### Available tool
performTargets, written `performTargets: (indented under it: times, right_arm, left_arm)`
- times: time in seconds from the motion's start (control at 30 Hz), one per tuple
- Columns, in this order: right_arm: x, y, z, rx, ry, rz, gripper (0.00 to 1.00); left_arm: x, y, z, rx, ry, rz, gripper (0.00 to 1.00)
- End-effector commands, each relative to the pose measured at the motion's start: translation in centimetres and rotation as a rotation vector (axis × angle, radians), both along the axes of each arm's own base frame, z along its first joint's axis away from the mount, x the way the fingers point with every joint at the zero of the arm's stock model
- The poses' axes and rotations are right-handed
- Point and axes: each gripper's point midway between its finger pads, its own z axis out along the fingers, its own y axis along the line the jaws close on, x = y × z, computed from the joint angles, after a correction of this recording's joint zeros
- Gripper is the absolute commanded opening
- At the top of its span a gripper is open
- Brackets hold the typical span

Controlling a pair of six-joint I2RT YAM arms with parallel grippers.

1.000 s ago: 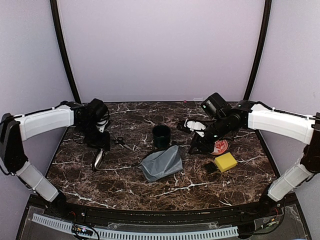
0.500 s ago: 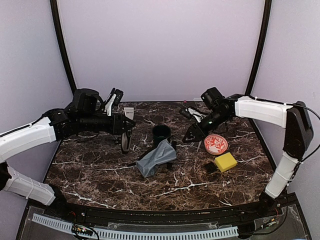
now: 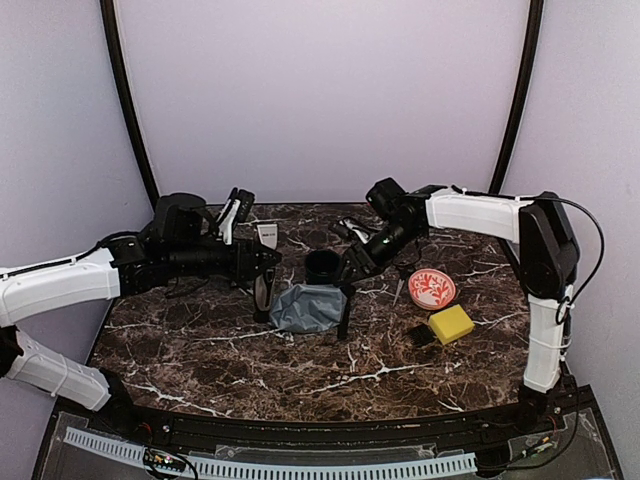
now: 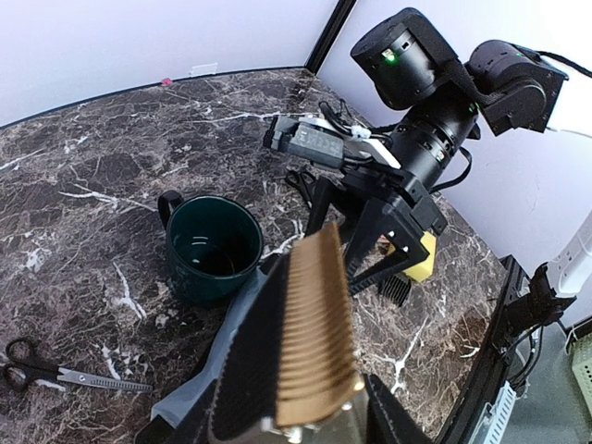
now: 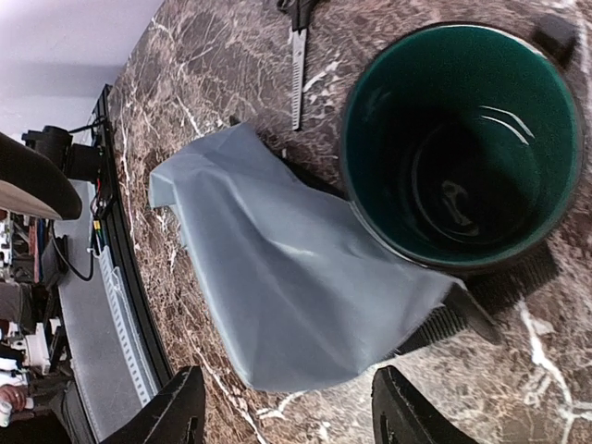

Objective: Sort the hair-cutting tools

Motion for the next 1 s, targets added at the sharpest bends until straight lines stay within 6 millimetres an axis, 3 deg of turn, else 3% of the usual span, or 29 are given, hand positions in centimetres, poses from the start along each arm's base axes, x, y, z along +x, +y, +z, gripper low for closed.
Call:
performTargets:
  times: [0.0, 0.13, 0.3, 0.33, 0.53, 0.6, 0.8, 0.9, 0.97]
  right_arm:
    - [-0.4, 1.4, 0.1, -0.058, -0.062, 0.009, 0.62]
    - [-1.4, 1.5, 0.0, -0.088, -0.149, 0.052, 0.61]
    - [-1.1, 1.2, -0.8, -0.162, -0.307, 0.052, 0.60]
    - [-1.0, 1.1, -1.0, -0.177, -0.337, 0.052, 0.56]
    - [-1.2, 1.5, -0.2, -0.168, -0.583, 0.094, 0.08]
    - [-2.1, 1.5, 0.3, -0.157, -0.662, 0.129, 0.00]
    - [-7.1, 0.4, 1.3, -0.111, -0.909, 0.301, 0.00]
    - [-9.5, -1.4, -1.2, -0.186, -0.967, 0.417, 0.00]
    - [-11.2, -3.2, -3.6, -0.219, -0.951, 0.497, 0.07]
  left_arm:
    - [0.6, -0.1, 0.9, -0.049, -0.053, 0.030, 0.00]
    - [0.9, 0.2, 0.5, -0.042, -0.054, 0.059, 0.00]
    - [1.0, 0.4, 0.5, -0.037, -0.066, 0.064, 0.00]
    - [1.1, 0.5, 0.5, -0.034, -0.068, 0.069, 0.00]
    - [1.2, 1.1, 1.1, -0.033, -0.079, 0.101, 0.00]
    - [1.3, 1.3, 1.1, -0.023, -0.083, 0.111, 0.00]
    - [1.8, 1.7, -0.8, 0.029, -0.043, 0.140, 0.00]
    - [1.6, 1.4, -1.5, 0.028, -0.010, 0.128, 0.00]
    - [1.5, 1.2, -1.9, 0.026, 0.006, 0.121, 0.00]
